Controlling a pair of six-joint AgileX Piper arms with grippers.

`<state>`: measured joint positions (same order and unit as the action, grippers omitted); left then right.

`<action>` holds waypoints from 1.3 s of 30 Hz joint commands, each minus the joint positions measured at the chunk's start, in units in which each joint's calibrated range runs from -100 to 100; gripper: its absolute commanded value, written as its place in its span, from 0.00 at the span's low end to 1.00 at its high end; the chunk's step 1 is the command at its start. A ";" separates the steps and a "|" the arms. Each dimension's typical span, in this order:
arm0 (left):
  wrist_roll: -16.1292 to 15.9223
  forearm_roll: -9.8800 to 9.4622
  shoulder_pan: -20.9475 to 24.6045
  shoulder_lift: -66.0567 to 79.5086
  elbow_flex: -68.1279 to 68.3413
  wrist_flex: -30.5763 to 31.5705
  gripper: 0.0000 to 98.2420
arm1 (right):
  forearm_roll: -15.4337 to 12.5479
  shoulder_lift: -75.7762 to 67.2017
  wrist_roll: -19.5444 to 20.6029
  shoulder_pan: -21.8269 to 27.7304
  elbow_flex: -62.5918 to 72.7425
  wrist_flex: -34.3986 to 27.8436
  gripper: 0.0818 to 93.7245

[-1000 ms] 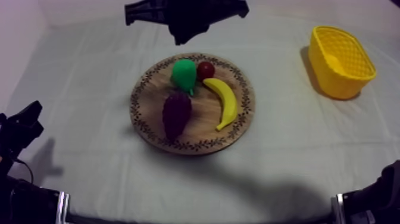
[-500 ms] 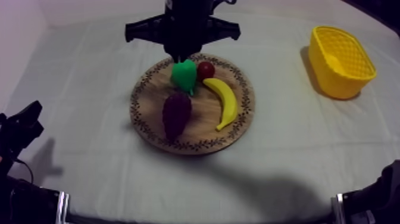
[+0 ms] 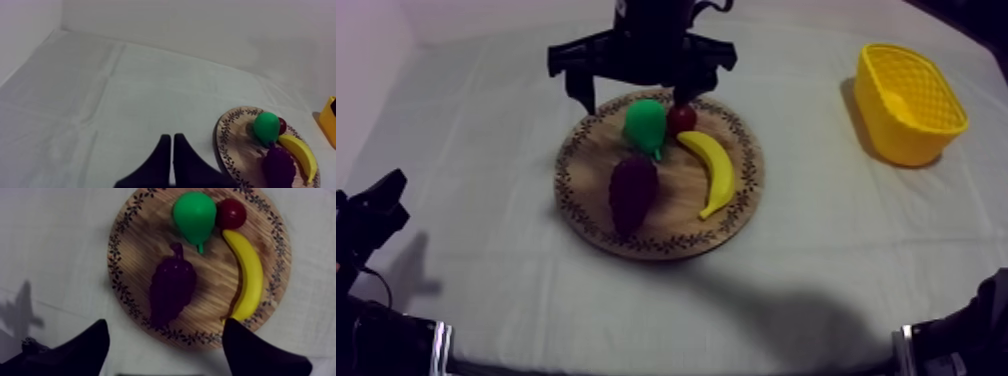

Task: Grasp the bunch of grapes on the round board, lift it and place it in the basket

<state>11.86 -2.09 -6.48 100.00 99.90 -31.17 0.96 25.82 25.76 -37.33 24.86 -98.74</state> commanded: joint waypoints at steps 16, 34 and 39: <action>-0.01 -0.04 0.00 0.00 -0.02 0.05 0.00 | -3.71 7.22 -1.27 0.73 -1.48 0.39 0.89; -0.01 -0.04 0.00 0.00 -0.02 0.05 0.00 | -9.76 18.45 -1.13 1.55 2.80 3.68 0.97; -0.01 -0.04 0.00 0.00 -0.02 0.05 0.00 | -10.36 21.87 -1.13 1.57 5.15 3.70 0.97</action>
<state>11.86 -2.09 -6.48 100.00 99.90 -31.17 -9.23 47.10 24.61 -35.78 29.64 -94.73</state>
